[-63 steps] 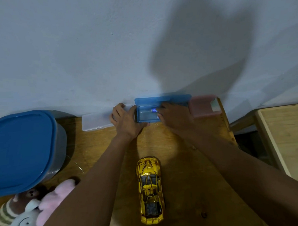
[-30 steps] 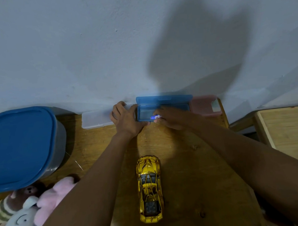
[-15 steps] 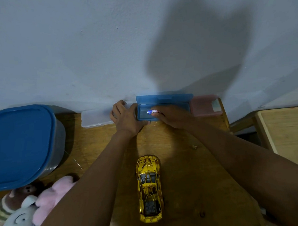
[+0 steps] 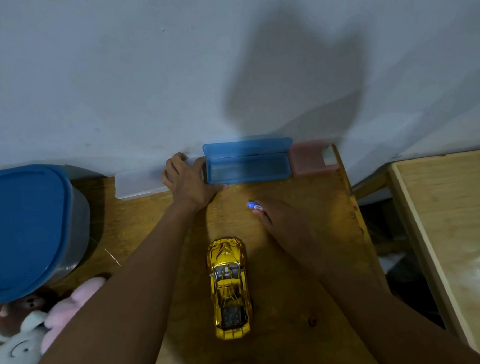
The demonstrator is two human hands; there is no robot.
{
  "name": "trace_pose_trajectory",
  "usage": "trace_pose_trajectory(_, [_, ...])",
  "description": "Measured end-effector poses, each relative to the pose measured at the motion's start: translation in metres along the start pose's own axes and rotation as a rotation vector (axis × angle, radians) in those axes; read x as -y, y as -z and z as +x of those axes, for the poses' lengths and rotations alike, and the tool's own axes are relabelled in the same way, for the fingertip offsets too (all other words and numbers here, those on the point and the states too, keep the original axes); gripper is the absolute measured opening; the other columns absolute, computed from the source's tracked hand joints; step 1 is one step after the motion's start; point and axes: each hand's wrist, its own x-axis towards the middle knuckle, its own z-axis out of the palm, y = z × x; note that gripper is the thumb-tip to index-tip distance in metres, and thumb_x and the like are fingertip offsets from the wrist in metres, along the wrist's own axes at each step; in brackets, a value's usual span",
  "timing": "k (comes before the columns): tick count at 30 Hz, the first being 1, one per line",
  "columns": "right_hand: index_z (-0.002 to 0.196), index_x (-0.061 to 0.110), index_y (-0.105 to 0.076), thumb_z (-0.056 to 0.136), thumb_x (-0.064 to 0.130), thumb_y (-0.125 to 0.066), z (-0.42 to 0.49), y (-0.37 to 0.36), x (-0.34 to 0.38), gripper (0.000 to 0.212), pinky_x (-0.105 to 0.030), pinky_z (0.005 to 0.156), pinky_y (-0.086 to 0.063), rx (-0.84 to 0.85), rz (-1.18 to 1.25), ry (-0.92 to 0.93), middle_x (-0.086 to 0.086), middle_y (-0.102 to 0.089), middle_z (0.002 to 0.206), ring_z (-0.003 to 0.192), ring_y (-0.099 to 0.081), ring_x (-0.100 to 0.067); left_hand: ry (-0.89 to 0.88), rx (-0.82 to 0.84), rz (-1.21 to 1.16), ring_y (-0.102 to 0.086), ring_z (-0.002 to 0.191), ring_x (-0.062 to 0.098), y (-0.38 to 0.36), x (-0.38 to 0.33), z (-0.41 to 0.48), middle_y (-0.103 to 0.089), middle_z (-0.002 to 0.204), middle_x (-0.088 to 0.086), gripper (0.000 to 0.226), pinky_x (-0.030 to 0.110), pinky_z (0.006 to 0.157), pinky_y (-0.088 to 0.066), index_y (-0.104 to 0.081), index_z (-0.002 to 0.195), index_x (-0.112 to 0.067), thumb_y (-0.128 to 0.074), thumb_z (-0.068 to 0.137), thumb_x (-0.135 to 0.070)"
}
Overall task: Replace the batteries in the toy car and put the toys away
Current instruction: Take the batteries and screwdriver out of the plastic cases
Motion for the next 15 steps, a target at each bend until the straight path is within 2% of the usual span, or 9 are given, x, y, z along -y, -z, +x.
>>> trace_pose_trajectory(2, [0.113, 0.016, -0.068, 0.094, 0.043, -0.038, -0.001, -0.005, -0.005, 0.044, -0.028, 0.068, -0.046, -0.065, -0.076, 0.012, -0.006, -0.07, 0.097, 0.083, -0.065, -0.023, -0.002, -0.002, -0.011, -0.013, 0.138, 0.034, 0.0, 0.0, 0.0, -0.019, 0.145, 0.013, 0.081, 0.046, 0.111, -0.026, -0.047, 0.139, -0.027, -0.081, 0.071, -0.053])
trace_pose_trajectory(5, [0.106, 0.021, -0.069, 0.091, 0.041, -0.041, -0.002, -0.011, -0.007, 0.037, -0.02, 0.061, -0.033, -0.132, -0.204, 0.004, 0.0, -0.063, 0.087, 0.072, -0.059, -0.017, 0.005, -0.006, 0.006, -0.014, 0.138, 0.034, -0.001, 0.0, 0.0, -0.019, 0.145, 0.012, 0.081, 0.047, 0.111, -0.026, -0.047, 0.139, -0.028, -0.08, 0.07, -0.055])
trace_pose_trajectory(9, [0.115, 0.022, -0.065, 0.093, 0.04, -0.043, -0.003, -0.016, -0.011, 0.035, -0.029, 0.073, -0.043, -0.168, -0.147, 0.001, -0.004, -0.059, 0.106, 0.091, -0.057, -0.021, 0.001, -0.01, 0.023, -0.014, 0.138, 0.034, -0.001, 0.001, 0.0, -0.019, 0.145, 0.013, 0.083, 0.048, 0.111, -0.026, -0.045, 0.141, -0.029, -0.079, 0.071, -0.056])
trace_pose_trajectory(12, [0.121, 0.024, -0.061, 0.092, 0.044, -0.044, -0.002, -0.016, -0.013, 0.04, -0.036, 0.083, -0.043, -0.121, -0.1, -0.03, -0.004, -0.056, 0.118, 0.104, -0.052, -0.021, 0.005, -0.014, 0.022, -0.014, 0.137, 0.035, -0.002, 0.0, 0.001, -0.02, 0.145, 0.013, 0.083, 0.049, 0.111, -0.026, -0.045, 0.141, -0.029, -0.08, 0.071, -0.056])
trace_pose_trajectory(15, [0.126, 0.026, -0.058, 0.09, 0.051, -0.045, -0.002, -0.013, -0.015, 0.046, -0.038, 0.09, -0.042, -0.104, -0.058, -0.046, -0.002, -0.054, 0.122, 0.11, -0.05, -0.018, 0.002, -0.012, 0.017, -0.015, 0.137, 0.035, -0.003, 0.002, 0.002, -0.02, 0.144, 0.013, 0.085, 0.05, 0.111, -0.029, -0.045, 0.141, -0.028, -0.08, 0.069, -0.056])
